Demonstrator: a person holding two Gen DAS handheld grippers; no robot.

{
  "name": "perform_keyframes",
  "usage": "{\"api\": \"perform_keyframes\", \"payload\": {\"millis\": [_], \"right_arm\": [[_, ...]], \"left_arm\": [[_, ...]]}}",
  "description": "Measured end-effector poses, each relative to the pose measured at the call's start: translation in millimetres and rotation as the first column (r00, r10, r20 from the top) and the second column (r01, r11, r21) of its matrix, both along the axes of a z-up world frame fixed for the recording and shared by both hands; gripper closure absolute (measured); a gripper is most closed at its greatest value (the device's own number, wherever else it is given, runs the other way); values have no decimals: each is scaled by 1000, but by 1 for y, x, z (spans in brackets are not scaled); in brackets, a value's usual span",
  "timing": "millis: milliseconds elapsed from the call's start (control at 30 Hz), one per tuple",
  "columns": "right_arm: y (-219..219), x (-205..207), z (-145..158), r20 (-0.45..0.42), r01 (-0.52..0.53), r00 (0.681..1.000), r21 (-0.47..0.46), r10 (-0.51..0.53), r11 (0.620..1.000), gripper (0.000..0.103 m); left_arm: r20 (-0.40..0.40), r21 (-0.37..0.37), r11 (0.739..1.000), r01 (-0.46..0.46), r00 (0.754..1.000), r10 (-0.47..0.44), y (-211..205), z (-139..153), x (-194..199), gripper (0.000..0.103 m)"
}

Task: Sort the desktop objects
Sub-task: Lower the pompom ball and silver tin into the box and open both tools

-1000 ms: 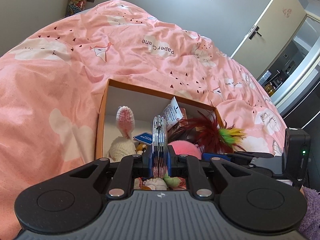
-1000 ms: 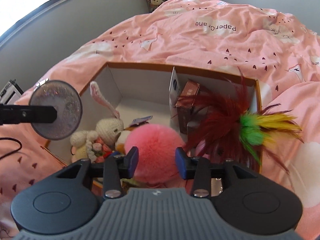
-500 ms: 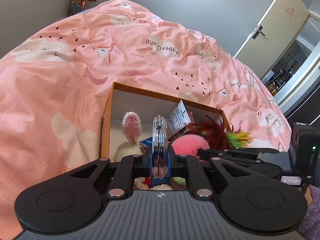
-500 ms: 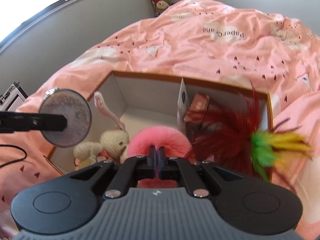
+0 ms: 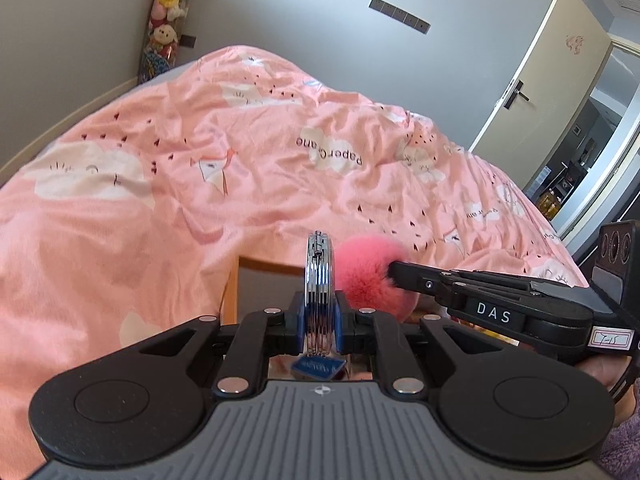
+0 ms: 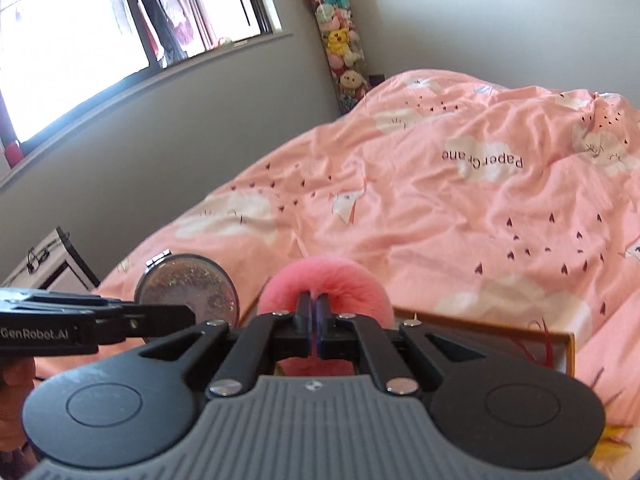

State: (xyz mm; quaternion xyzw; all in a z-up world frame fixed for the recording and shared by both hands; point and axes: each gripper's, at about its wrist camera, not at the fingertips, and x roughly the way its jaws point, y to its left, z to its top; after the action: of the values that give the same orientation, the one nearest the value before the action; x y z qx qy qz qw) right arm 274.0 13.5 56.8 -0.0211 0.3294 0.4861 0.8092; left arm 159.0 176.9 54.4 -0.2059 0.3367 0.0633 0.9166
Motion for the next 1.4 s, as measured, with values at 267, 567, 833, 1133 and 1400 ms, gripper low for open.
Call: {"api": "perform_keyframes", "payload": {"millis": [267, 567, 833, 1133, 1400], "right_arm": [[23, 17, -52, -84, -7, 996, -73, 1, 997, 102], [14, 20, -67, -119, 12, 993, -85, -22, 996, 95], [-51, 8, -34, -78, 79, 994, -21, -80, 997, 90], [-118, -12, -43, -83, 193, 977, -71, -199, 979, 89], [-125, -13, -59, -105, 226, 966, -89, -235, 970, 88]], "left_arm": [[-43, 35, 999, 21, 999, -20, 9, -20, 35, 88], [-108, 94, 994, 54, 993, -43, -6, -45, 42, 88], [-81, 53, 991, 124, 990, -119, -28, -36, 40, 88], [-140, -63, 982, 178, 973, -186, -56, -65, 56, 88], [-226, -1, 986, 168, 960, -164, -70, -93, 75, 88]]}}
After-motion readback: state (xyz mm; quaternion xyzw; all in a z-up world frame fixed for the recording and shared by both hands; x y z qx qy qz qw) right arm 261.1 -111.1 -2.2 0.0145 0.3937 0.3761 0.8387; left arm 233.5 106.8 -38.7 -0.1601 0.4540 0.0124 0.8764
